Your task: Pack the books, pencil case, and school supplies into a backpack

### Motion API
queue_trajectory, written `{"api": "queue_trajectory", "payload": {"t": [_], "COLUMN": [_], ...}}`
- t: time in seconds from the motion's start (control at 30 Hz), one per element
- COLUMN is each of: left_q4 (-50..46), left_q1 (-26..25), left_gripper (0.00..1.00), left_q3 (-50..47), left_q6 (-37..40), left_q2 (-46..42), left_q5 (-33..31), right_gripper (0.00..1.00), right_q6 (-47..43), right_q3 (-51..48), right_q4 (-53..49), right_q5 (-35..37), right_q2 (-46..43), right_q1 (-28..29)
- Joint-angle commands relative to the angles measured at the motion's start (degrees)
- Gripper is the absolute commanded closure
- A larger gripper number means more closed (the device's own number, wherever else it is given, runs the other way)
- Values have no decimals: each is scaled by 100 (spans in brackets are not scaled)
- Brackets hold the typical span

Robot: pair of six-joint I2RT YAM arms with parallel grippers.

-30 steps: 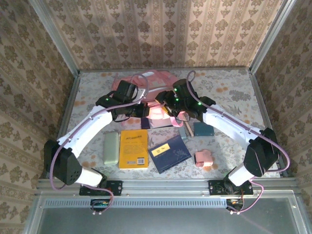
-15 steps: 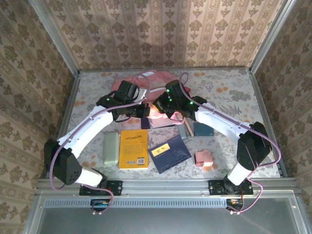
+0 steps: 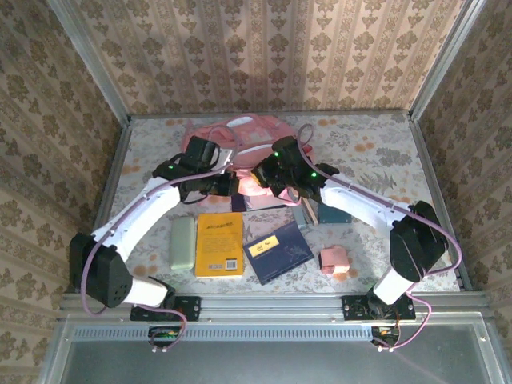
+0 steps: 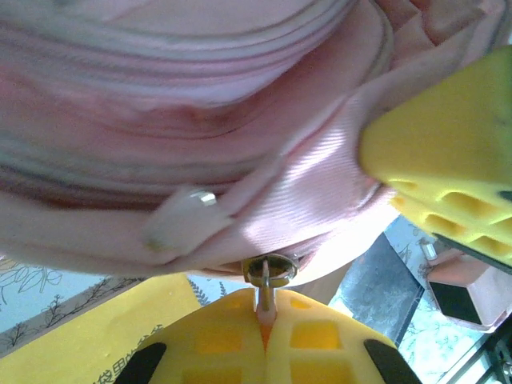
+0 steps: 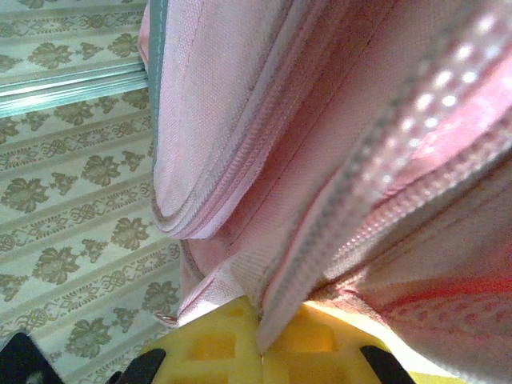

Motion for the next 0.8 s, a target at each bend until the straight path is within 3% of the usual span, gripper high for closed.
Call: {"api": "queue_trajectory", "payload": {"t": [0.0, 0.37, 0.77], "left_q4": [-15, 285, 511], "left_q1": [270, 1409, 2231], "left_gripper": [100, 100, 100], "left_q3": [-75, -480, -32], "left_q6": [-90, -381, -690], "left_q2": [-380, -231, 595], "left_q5": [-55, 18, -148], "right_gripper": [100, 100, 100], "right_q6": [145, 134, 40], "right_q3": [-155, -263, -310], "right_q4": [-159, -44, 139], "right_q5": [790, 916, 649], "right_q2": [-207, -299, -154], "right_q1": [-216, -234, -234]}}
